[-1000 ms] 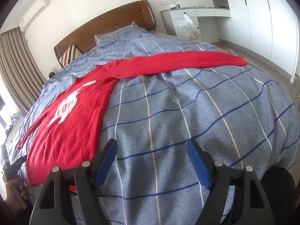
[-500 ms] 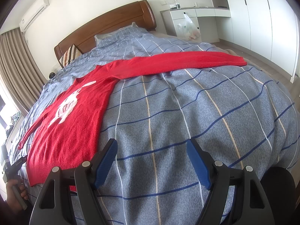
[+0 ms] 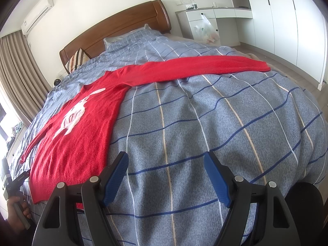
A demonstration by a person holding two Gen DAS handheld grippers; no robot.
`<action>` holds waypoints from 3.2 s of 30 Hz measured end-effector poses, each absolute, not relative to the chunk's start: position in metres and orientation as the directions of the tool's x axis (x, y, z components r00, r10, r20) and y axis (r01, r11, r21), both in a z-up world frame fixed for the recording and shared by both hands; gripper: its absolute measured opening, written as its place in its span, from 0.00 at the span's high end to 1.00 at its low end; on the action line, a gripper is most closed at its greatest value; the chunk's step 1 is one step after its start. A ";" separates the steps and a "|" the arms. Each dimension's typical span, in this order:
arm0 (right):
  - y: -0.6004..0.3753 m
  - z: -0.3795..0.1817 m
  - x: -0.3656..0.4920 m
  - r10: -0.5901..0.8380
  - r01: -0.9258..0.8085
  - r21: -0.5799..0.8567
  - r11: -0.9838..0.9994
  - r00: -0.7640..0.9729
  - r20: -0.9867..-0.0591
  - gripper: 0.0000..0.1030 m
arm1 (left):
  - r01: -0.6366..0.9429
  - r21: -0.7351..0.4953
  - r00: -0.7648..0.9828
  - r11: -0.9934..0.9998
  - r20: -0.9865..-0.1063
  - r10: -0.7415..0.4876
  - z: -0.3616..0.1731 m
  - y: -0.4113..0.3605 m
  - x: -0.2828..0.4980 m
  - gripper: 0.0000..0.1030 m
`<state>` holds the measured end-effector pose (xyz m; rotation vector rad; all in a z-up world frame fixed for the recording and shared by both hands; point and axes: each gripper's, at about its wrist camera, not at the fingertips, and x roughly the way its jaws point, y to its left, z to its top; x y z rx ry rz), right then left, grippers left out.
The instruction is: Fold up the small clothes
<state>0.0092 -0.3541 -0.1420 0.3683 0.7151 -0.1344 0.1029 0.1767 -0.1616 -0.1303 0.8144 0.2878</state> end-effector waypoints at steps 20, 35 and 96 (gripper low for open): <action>-0.481 -0.119 0.035 0.174 0.330 0.754 0.568 0.847 -0.502 0.27 | -0.297 -0.041 0.660 0.954 -0.731 0.174 -0.161 0.184 0.104 0.00; -0.566 -0.168 0.106 0.048 0.541 0.789 0.292 0.815 -0.578 0.85 | -0.294 -0.039 0.664 0.955 -0.727 0.175 -0.162 0.188 0.107 0.00; -0.345 -0.162 0.121 -0.038 0.143 0.107 0.984 0.752 -0.658 0.15 | -0.313 0.010 0.677 0.950 -0.699 0.231 -0.170 0.186 0.106 0.00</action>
